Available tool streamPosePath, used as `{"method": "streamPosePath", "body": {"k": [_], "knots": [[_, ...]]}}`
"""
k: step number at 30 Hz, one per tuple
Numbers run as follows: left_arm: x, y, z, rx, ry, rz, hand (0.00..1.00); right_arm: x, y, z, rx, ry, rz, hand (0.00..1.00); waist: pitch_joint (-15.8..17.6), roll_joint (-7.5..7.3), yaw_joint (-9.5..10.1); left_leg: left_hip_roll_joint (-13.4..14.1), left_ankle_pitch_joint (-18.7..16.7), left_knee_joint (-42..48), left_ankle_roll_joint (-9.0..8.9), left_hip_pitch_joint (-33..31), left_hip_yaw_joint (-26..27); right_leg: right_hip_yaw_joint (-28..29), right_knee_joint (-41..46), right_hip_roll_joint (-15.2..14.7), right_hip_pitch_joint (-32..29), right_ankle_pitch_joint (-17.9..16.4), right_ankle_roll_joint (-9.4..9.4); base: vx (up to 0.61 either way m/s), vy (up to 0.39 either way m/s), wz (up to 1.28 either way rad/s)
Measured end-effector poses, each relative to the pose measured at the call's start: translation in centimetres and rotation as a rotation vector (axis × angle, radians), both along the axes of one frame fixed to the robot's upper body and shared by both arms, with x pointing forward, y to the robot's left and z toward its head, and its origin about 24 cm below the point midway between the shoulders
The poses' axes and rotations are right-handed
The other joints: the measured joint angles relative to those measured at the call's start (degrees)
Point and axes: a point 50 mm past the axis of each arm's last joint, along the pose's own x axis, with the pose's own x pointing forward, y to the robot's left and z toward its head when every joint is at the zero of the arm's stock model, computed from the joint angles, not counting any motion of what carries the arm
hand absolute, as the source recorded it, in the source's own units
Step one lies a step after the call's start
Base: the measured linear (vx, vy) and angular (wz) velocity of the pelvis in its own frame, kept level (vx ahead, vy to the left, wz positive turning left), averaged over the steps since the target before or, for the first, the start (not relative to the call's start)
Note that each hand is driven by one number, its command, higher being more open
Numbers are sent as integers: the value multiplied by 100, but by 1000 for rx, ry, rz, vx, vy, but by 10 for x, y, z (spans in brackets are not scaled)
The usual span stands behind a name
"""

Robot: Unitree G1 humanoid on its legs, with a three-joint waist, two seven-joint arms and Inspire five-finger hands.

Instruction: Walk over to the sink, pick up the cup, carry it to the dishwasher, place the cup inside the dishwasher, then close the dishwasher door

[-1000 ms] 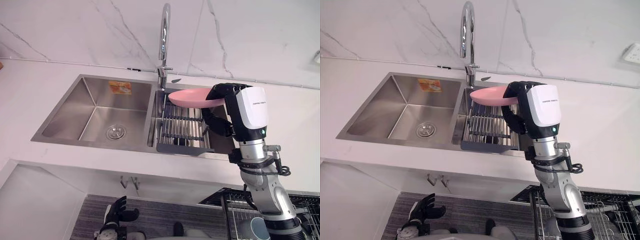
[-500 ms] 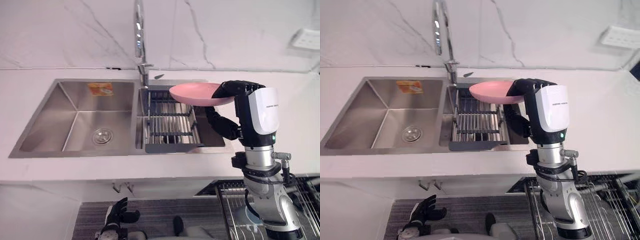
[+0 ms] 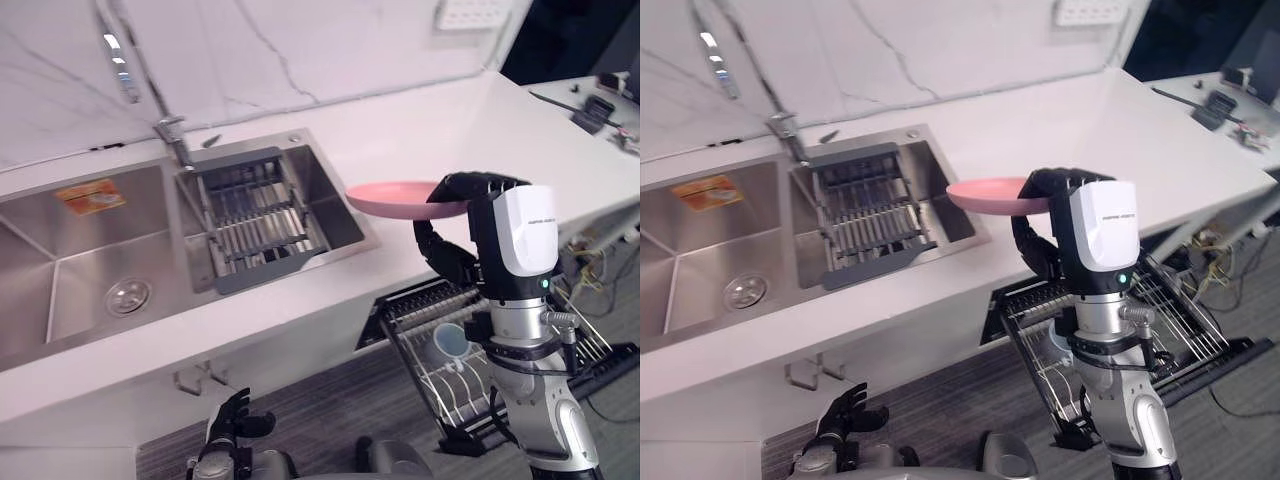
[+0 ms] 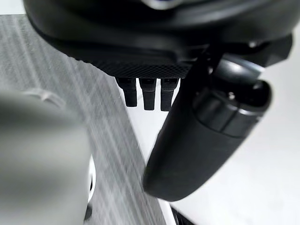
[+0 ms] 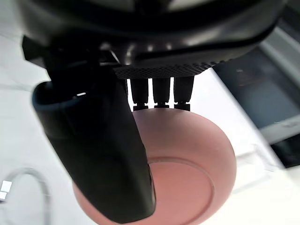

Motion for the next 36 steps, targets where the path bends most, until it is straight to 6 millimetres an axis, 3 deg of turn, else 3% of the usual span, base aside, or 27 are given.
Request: {"method": "streamPosePath", "body": {"k": [3,8,14,20,30,36], "knots": [[-2,-2,-1,5,8,-18,90,-11,-18,-9,-18,54,-97,30,-28,17,-56,60,94,-255,-85,177,109,155,-101,141,40,66,-67,79,-95,-35],[-10,-5,-3,5,27,-24,90,-32,-45,-23,8,119,-274,30,-158,42,-166,-23,204,-511,-169,430,-93,316,-310,164,250,117,-27,60,9,-17],[-15,-9,-5,0,43,-41,90,-50,-57,-36,50,170,-390,30,-277,107,-232,-192,298,-609,-59,511,-91,424,-815,-3,493,371,116,-1,76,-6],[-16,-13,-5,-12,31,-35,90,-52,-65,-36,57,164,-441,30,-234,197,-250,-338,351,-642,29,470,-63,475,-761,-135,373,415,188,-55,54,-2],[4,-24,4,-42,-66,-20,90,-44,-71,-26,145,82,-476,30,406,482,-149,-369,183,-31,149,-330,122,631,742,-254,-921,-85,214,-114,-26,-4],[13,-24,9,-40,-109,-25,90,-43,-83,-34,204,84,-547,30,675,490,-53,-311,122,207,134,-560,171,648,1002,-242,-1175,-122,165,-30,-18,-2]]}}
